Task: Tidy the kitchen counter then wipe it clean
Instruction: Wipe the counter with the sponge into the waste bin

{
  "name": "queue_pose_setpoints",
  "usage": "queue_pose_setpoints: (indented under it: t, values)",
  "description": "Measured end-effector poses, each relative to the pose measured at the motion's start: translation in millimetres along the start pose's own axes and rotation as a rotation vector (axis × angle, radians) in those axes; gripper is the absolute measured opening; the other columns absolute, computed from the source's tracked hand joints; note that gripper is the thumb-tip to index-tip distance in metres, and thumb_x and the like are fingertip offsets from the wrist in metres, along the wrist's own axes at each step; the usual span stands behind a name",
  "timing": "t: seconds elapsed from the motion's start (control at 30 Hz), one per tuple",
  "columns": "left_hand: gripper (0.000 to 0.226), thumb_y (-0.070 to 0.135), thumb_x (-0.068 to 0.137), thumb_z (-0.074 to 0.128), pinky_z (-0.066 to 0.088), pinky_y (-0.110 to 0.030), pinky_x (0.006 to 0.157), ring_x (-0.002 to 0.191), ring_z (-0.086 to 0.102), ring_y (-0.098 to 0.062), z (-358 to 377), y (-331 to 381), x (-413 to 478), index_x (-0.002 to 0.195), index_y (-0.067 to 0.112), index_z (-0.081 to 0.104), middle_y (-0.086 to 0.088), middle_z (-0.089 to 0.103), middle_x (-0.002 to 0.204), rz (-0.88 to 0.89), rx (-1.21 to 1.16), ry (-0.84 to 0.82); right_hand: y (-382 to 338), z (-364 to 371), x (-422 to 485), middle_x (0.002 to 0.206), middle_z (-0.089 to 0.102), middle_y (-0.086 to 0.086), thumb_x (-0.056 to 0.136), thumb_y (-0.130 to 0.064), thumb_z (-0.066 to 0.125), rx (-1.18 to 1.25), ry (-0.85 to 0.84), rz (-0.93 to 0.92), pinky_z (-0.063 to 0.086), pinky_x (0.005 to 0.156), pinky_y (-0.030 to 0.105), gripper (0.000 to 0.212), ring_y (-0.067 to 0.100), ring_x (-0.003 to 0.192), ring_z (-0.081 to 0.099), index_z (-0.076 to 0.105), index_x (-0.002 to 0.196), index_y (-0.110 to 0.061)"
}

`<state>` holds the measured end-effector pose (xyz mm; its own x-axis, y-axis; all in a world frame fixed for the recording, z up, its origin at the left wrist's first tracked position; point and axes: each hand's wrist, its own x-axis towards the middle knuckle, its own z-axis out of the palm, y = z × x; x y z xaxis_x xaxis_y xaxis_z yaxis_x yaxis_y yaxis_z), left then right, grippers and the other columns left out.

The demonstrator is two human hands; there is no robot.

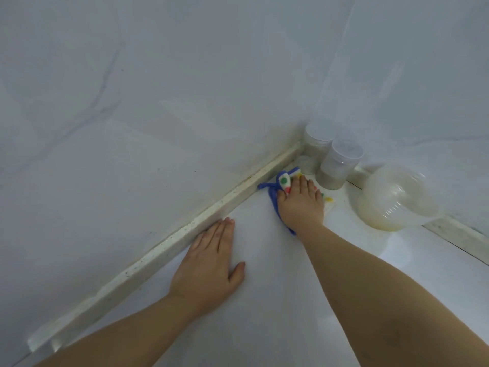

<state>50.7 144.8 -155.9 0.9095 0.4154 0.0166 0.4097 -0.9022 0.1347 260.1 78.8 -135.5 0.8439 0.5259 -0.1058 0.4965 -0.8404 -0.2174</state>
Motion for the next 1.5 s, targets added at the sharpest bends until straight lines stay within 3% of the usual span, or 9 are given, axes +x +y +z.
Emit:
queue_pose_setpoints:
  t: [0.1,0.2,0.47,0.57,0.63,0.77,0.87,1.3,1.5]
  values:
    - [0.078,0.051,0.079,0.029,0.027,-0.023,0.109,0.123,0.055,-0.018,-5,3,-1,0.138,0.002,0.042,-0.007,0.055,0.134,-0.049,-0.022,0.018,13,-1,-13,0.159,0.006,0.008,0.100,-0.041,0.020,-0.012,0.019,0.065,0.002,0.119,0.037,0.062,0.024,0.147,0.004,0.009,0.150,-0.007]
    - [0.091,0.058,0.071,-0.003,-0.007,-0.020,0.110,0.146,0.007,-0.013,-7,4,-2,0.150,0.012,-0.004,0.000,0.006,0.158,0.004,-0.058,0.025,28,2,-25,0.158,0.009,0.010,0.100,-0.040,0.022,-0.020,0.064,0.174,0.003,0.119,0.038,0.062,0.025,0.146,0.007,0.011,0.149,-0.005]
    - [0.079,0.052,0.081,0.023,0.019,-0.030,0.108,0.133,0.043,-0.016,-6,2,0,0.142,0.004,0.038,-0.004,0.043,0.145,-0.039,-0.046,0.053,31,-3,-6,0.157,0.002,0.020,0.100,-0.039,0.023,0.036,0.064,0.398,-0.001,0.119,0.041,0.067,0.033,0.146,0.001,0.004,0.147,0.005]
    - [0.091,0.057,0.072,-0.002,-0.008,-0.022,0.109,0.146,0.004,-0.013,-6,4,-1,0.151,0.012,0.001,-0.002,0.007,0.159,0.011,-0.090,0.013,33,-5,-3,0.157,0.003,0.021,0.099,-0.040,0.023,0.018,0.056,0.387,0.000,0.119,0.041,0.069,0.033,0.146,0.002,0.004,0.147,0.005]
    - [0.092,0.057,0.068,-0.009,-0.015,-0.021,0.107,0.146,-0.006,-0.011,-3,4,-2,0.150,0.015,-0.006,0.001,-0.002,0.159,0.043,-0.077,0.039,34,-5,-9,0.157,0.004,0.020,0.099,-0.041,0.022,0.005,0.049,0.349,0.000,0.119,0.041,0.068,0.032,0.146,0.003,0.005,0.148,0.004]
    - [0.084,0.053,0.078,0.013,0.003,-0.025,0.117,0.141,0.029,-0.018,-6,3,0,0.145,0.007,0.031,-0.006,0.031,0.152,0.004,-0.044,0.023,27,1,-39,0.158,0.009,0.013,0.099,-0.041,0.021,-0.029,0.051,0.140,0.001,0.120,0.038,0.064,0.027,0.147,0.006,0.011,0.149,-0.003]
    - [0.066,0.047,0.077,0.036,0.028,-0.029,0.100,0.114,0.061,-0.021,-7,3,1,0.119,0.004,0.064,-0.010,0.063,0.123,0.005,-0.048,-0.008,16,7,-62,0.159,0.010,0.005,0.091,-0.051,0.006,-0.079,0.010,-0.112,0.001,0.119,0.033,0.072,0.020,0.147,0.005,0.012,0.150,-0.011]
    - [0.064,0.046,0.078,0.039,0.028,-0.030,0.099,0.115,0.060,-0.022,-3,1,2,0.120,0.004,0.062,-0.010,0.063,0.124,-0.002,-0.011,0.019,-15,1,17,0.159,0.006,0.008,0.099,-0.040,0.023,-0.018,-0.004,-0.047,0.002,0.119,0.037,0.062,0.025,0.147,0.004,0.009,0.150,-0.008]
    - [0.063,0.046,0.076,0.039,0.029,-0.031,0.097,0.112,0.062,-0.024,-4,1,2,0.115,0.004,0.066,-0.012,0.064,0.121,0.018,0.000,-0.035,-13,11,-31,0.159,0.010,0.007,0.100,-0.039,0.025,-0.057,0.036,-0.151,0.002,0.120,0.036,0.059,0.022,0.147,0.006,0.013,0.150,-0.009]
